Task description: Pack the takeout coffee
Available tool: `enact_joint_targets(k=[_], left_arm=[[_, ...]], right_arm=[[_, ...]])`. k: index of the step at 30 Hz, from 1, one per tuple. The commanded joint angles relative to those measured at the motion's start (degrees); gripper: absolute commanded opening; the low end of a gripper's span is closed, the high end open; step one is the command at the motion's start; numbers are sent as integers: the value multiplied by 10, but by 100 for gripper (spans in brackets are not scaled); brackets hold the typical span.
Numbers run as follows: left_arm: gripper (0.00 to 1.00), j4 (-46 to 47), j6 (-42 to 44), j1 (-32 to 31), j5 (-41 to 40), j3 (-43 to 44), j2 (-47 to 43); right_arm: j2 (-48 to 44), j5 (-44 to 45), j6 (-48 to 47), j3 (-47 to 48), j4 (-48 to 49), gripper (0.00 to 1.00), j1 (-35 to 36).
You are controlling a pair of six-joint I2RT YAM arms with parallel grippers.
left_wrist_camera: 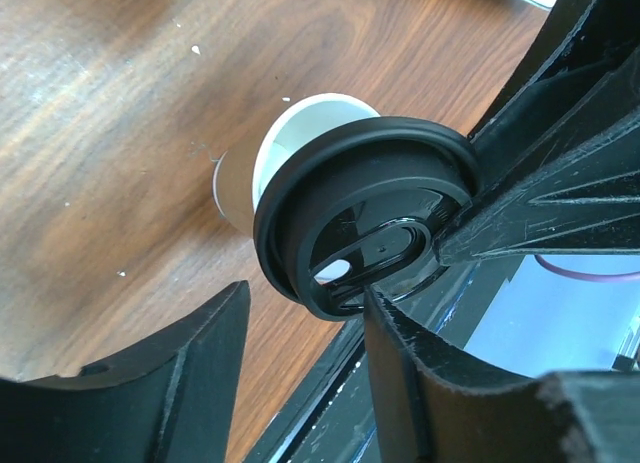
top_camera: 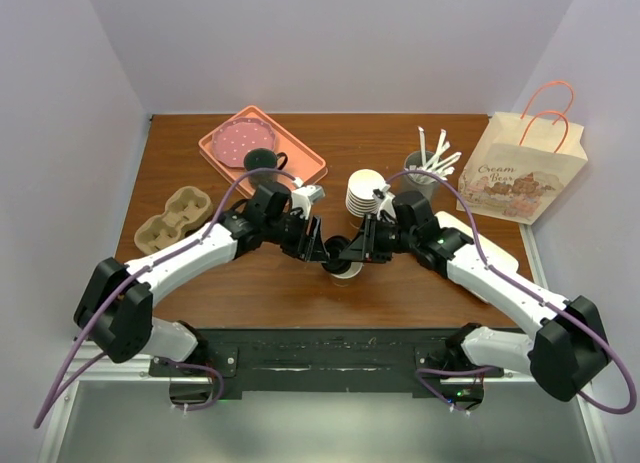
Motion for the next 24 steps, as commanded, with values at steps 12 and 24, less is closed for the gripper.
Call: enact_joint_targets(k=[12, 24], left_arm=[[37, -1, -10, -18, -14, 39, 25], [37, -1, -12, -26, -14, 45, 36]], right_arm=[[-18, 1, 0, -5, 11, 29, -7], [-18, 6, 1, -5, -4, 30, -9]])
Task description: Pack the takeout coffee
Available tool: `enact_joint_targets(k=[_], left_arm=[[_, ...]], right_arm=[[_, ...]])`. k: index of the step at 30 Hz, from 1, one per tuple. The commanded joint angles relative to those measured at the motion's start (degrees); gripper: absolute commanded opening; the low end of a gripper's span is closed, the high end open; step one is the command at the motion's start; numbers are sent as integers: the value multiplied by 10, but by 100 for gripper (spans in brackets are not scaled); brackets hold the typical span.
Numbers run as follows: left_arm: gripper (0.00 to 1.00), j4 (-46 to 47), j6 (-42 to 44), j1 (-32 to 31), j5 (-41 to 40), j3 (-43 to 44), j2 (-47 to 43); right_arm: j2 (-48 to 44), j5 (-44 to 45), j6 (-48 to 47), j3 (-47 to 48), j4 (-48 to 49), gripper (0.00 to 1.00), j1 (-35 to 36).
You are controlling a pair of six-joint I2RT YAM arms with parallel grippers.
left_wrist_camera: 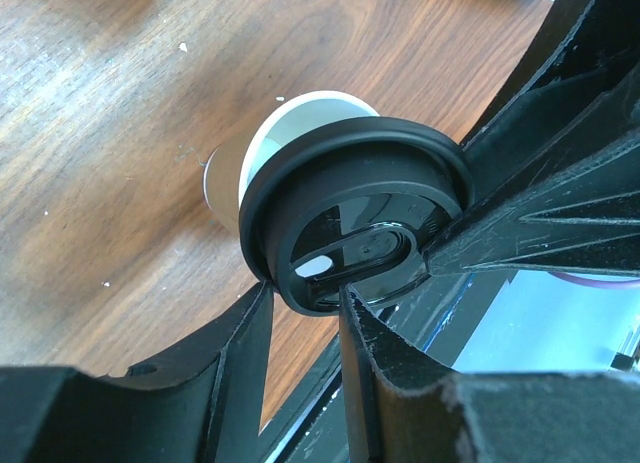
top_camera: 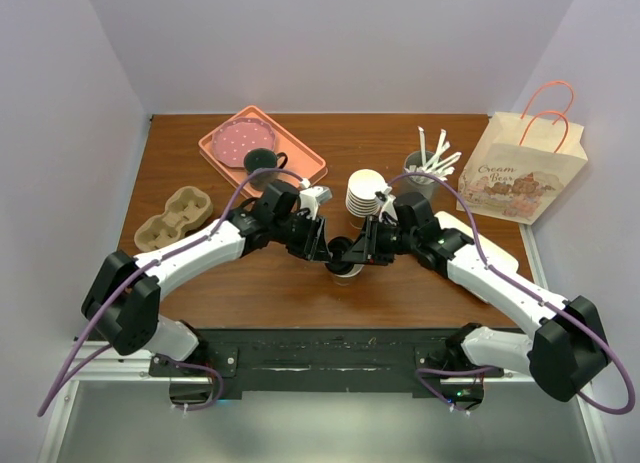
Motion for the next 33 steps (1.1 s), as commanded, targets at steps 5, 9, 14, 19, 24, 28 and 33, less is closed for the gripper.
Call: enact_joint_targets(k=[5, 9, 14, 19, 24, 28, 33], left_arm=[[38, 4, -4, -6, -1, 24, 8], [38, 6, -6, -9, -1, 24, 10], [39, 10, -6, -10, -1, 27, 17], [39, 8, -6, -12, -1, 35, 23], [40, 7, -4, -14, 0, 37, 27], [41, 6, -4, -15, 2, 40, 29], [50, -3, -4, -16, 7, 57, 25]], right_arm=[[-27, 12, 2, 4, 0, 35, -3], [-29, 22, -2, 4, -17, 38, -5], [-37, 36, -1, 4, -29, 40, -7], [-40, 60, -7, 17, -63, 41, -8], [-47, 92, -18, 32, -104, 43, -8], [-44, 102, -24, 50, -133, 46, -9], [-48, 118, -34, 67, -161, 51, -8]])
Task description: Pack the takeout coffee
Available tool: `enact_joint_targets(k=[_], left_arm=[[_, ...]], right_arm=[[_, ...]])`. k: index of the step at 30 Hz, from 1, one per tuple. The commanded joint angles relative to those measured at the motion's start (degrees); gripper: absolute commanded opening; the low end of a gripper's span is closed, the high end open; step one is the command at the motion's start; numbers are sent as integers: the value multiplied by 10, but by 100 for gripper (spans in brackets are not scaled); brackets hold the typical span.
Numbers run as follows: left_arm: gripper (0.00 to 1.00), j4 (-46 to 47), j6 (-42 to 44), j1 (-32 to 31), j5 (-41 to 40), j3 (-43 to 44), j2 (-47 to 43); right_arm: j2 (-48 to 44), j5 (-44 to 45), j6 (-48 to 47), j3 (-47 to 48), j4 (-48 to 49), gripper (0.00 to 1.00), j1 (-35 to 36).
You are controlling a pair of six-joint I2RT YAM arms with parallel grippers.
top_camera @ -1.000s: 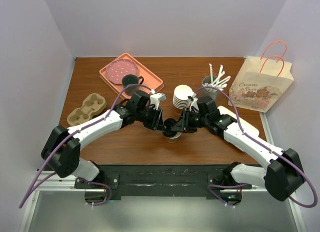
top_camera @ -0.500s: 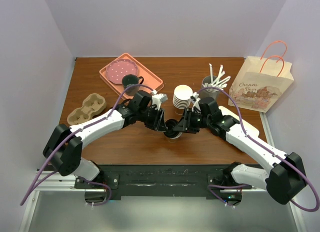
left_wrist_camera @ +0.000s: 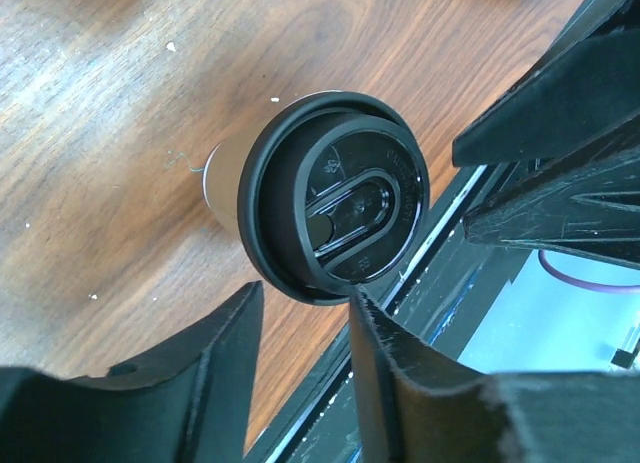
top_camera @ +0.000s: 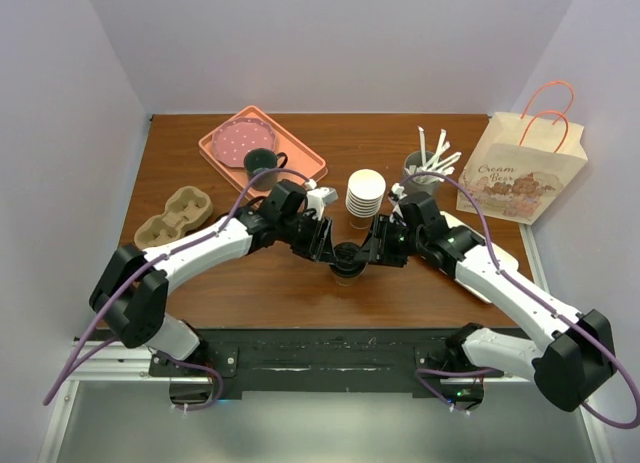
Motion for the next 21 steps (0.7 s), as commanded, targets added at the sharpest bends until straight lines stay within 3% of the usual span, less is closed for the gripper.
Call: enact_joint_targets(k=[1, 4, 9, 14, 21], left_arm=[[52, 0, -4, -3, 11, 40, -10], [64, -7, -4, -3, -7, 50, -21], [72, -14, -2, -3, -72, 43, -26], [73, -4, 7, -3, -58, 39, 4], [67, 7, 13, -3, -53, 34, 32]], right_arm=[[-14, 30, -18, 39, -40, 53, -2], [-15, 38, -24, 40, -43, 58, -2], [6, 27, -37, 32, -8, 61, -2], [32, 18, -51, 32, 21, 60, -5], [52, 15, -59, 13, 48, 53, -10]])
